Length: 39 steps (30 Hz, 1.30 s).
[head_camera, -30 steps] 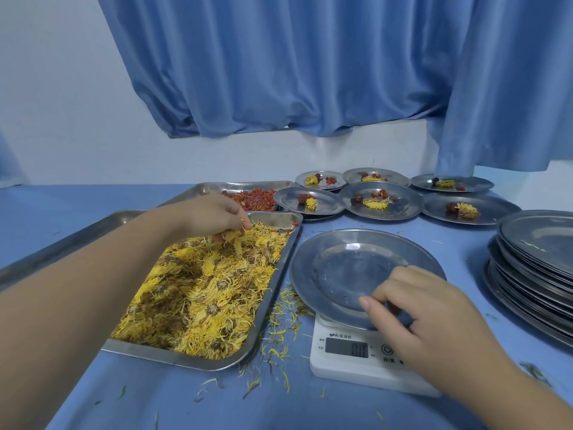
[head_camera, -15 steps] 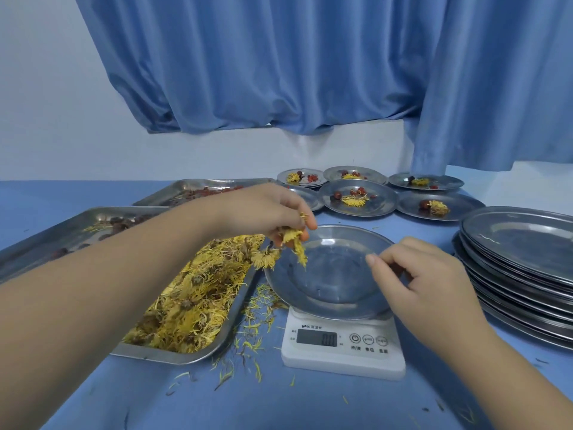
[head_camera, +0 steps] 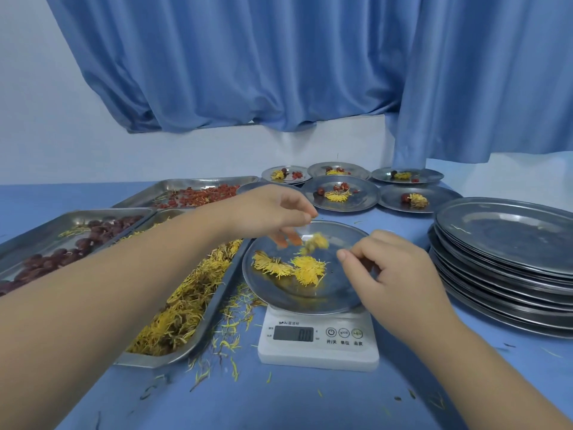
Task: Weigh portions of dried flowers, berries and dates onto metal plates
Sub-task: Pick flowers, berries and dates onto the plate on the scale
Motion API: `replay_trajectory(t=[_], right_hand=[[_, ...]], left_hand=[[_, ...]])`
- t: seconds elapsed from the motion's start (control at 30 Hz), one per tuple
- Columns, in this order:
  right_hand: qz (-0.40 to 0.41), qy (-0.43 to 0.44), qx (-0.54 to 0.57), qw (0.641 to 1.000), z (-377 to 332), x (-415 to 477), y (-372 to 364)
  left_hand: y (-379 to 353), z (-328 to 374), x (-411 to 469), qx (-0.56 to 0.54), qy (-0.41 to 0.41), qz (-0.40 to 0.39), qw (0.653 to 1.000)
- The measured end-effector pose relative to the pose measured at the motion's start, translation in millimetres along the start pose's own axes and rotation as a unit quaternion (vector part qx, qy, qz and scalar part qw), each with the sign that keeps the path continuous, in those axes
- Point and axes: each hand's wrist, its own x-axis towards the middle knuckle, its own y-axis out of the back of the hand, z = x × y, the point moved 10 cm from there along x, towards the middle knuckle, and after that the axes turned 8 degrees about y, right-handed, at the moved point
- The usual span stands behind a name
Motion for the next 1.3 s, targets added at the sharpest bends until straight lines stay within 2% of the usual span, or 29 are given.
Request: replay_trajectory(t=[0.07, 0.13, 0.23, 0.3, 0.43, 0.67, 0.93, 1.07, 1.23, 1.3], right_hand=[[0.0, 0.001, 0.001, 1.0, 0, 0, 0], [-0.002, 0.0, 0.002, 1.0, 0, 0, 0], [-0.007, 0.0, 0.0, 1.0, 0, 0, -1], [-0.01, -0.004, -0.004, 1.0, 1, -1, -1], [-0.001, -0.013, 0.002, 1.0, 5, 1, 2], [0.005, -0.015, 0.003, 1.0, 7, -1, 2], [-0.004, -0.001, -0.001, 1.0, 0, -3, -4], [-0.012, 0.043, -0.02, 0.999, -20, -7, -12], [-0.014, 0.103, -0.021, 0.994, -57, -13, -23], [-0.01, 0.132, -0.022, 0.991, -73, -11, -27]], left_hand=[[-2, -1, -2, -0.016, -0.003, -0.018, 1.0], [1, -2, -4, 0.019, -0.007, -0.009, 1.0], [6, -10, -4, 0.201, 0.002, 0.012, 0.979], [0, -24, -5, 0.296, 0.041, -0.02, 0.954], [-6, -42, -5, 0.389, 0.063, -0.033, 0.919], [10, -39, -8, 0.349, 0.034, 0.023, 0.936], [63, -57, -27, 0.316, 0.067, 0.134, 0.937], [86, -87, -44, 0.294, 0.094, 0.168, 0.936], [91, -135, -65, 0.293, 0.122, 0.146, 0.937], [103, -146, -78, 0.253, 0.117, 0.167, 0.946]])
